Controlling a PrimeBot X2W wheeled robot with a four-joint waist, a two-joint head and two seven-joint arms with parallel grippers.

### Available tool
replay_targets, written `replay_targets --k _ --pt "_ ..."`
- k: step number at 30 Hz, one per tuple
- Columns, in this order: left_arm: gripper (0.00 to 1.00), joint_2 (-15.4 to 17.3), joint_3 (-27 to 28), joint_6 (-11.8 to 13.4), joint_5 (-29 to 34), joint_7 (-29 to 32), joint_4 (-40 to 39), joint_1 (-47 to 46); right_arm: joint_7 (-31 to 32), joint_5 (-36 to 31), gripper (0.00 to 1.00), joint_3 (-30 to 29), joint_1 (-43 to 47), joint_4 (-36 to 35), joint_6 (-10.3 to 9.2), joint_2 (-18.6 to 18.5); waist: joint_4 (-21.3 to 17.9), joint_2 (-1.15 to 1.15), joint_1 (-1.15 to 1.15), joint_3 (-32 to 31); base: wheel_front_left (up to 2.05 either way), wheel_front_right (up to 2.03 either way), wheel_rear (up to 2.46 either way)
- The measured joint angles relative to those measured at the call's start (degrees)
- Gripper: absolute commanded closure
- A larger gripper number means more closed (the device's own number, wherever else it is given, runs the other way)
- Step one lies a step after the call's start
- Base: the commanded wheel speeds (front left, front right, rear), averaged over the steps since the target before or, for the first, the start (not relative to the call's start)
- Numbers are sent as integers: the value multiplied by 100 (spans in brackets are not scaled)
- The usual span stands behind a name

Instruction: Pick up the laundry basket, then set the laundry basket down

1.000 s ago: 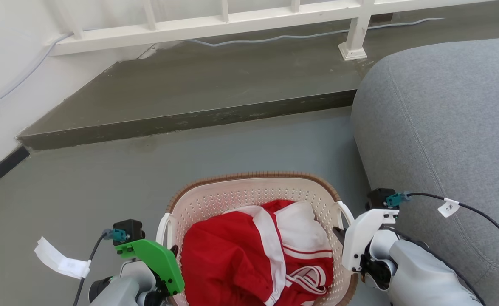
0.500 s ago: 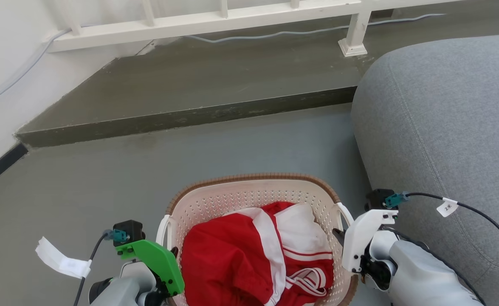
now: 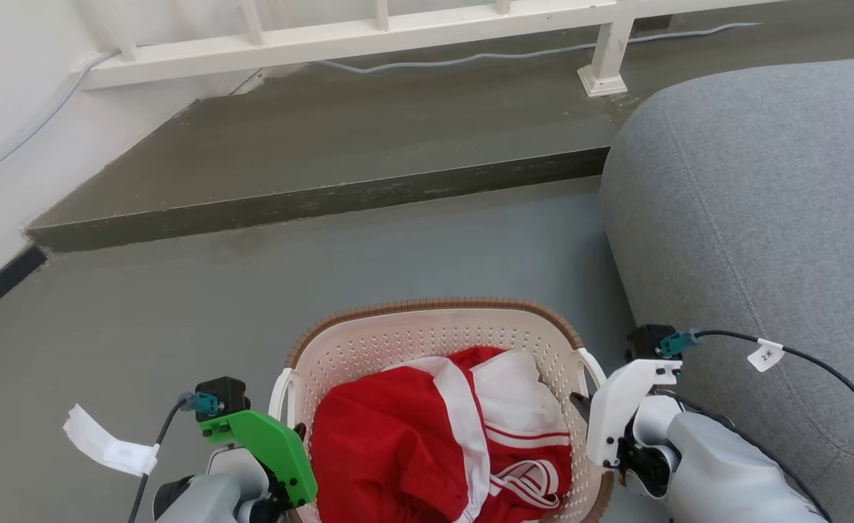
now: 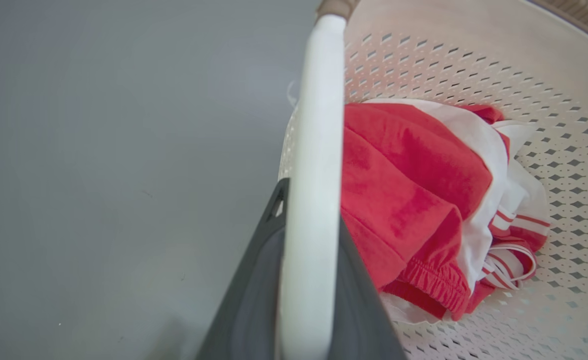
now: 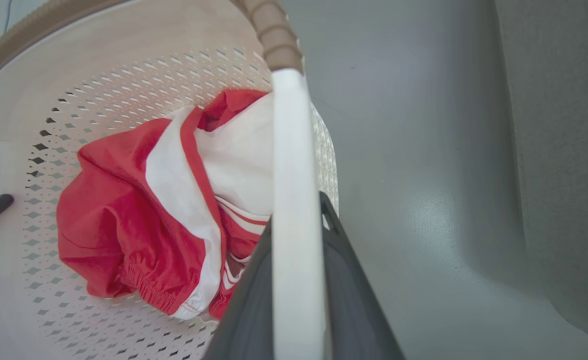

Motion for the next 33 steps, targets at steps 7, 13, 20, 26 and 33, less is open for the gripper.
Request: replay_targets --k 7,13,20,26,33 --pt "100 3 -35 15 -120 -1 -18 0 0 52 100 77 -50 22 -41 -2 1 0 0 -4 0 0 0" --pt "100 12 -46 44 -186 -20 -45 -3 -1 94 100 112 -92 25 -42 -5 -1 0 0 39 0 0 0" --pt "100 21 -51 68 -233 -121 -114 -35 -2 94 100 141 -286 35 -44 -22 -9 0 0 253 0 0 0" --pt "100 27 -88 93 -233 -168 -165 -198 -11 94 100 144 -458 54 -93 -35 -18 0 0 474 0 0 0" --pt "100 42 -164 142 -233 -220 -191 -406 -13 100 100 155 -639 42 -96 -59 -38 0 1 848 0 0 0"
